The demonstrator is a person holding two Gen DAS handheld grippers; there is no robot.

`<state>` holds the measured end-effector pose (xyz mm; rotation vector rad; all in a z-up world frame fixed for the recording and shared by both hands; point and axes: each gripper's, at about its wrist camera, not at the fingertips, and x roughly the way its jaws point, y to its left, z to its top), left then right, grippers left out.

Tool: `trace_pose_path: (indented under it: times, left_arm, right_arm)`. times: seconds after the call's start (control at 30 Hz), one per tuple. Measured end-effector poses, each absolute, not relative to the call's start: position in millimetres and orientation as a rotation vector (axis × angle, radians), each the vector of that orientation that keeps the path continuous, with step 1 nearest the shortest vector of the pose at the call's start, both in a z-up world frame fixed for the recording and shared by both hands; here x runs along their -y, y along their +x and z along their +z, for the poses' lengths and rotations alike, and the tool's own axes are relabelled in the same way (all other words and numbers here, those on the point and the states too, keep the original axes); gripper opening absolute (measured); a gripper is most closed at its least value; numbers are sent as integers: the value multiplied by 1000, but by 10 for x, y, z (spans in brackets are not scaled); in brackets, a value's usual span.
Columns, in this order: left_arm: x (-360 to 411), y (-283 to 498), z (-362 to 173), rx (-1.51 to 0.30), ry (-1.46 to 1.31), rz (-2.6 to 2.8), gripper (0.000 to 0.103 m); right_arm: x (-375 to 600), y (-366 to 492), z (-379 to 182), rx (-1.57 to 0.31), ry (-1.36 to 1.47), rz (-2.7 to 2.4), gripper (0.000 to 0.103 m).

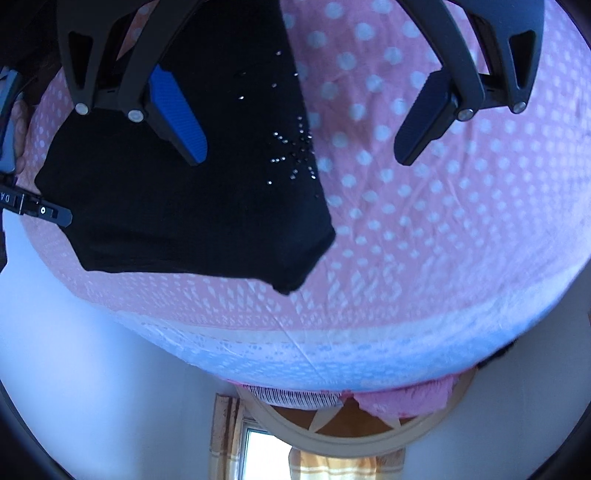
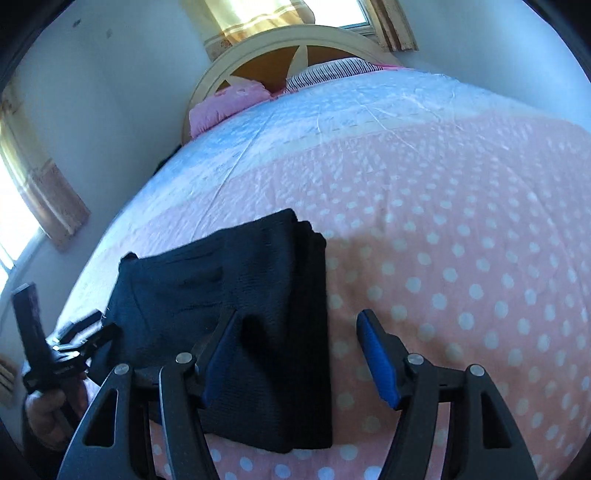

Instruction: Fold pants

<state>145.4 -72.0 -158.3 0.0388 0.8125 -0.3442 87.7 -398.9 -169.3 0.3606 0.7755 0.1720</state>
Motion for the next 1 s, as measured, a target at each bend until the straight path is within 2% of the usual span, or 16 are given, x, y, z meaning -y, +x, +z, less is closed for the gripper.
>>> trace_pose_path:
  times: [0.23,0.27,0.3,0.33,0.37,0.4,0.47,0.53,0.73,1.0]
  left_arm:
    - [725,1536,-1614,-862,-21,-410,102]
    - [735,1530,-1606,-861,-20,-417,100]
    - [747,1517,-1598,-857,-18,-434,90]
    - [770,1498,-1590,-852,-19,-465,78]
    - [782,1490,-1586,-850,-21,-479,73]
    - [795,1475,-1581,-849,-26,-493,61]
    - [819,1449,-1555,-834,-20,-495,52]
    - [817,1415,-1514,-813,-13,-492,24]
    - [743,1295,-1305,-765,-10,-473,15]
    - [441,1289,-980,-683,-33,-434,13]
  right_arm:
    - [4002,922,-1770,-791,411,201,65]
    - [3989,918,-1762,-792,412,220,53]
    - [3986,914,-1762,-794,430,256,39]
    - [3981,908,-1760,-793,450,275,37]
    - [3953,894,-1746,-787,435,271,33]
    - [3926,884,-1732,-782,417,268,31]
    - [3854,839,-1678,-764,377,255,28]
    - [3793,789,-1613,-744,350,249,27]
    - [3678,734,-1353,-694,311,263,25]
    - [3342,962,-1055,-684,219,327,25]
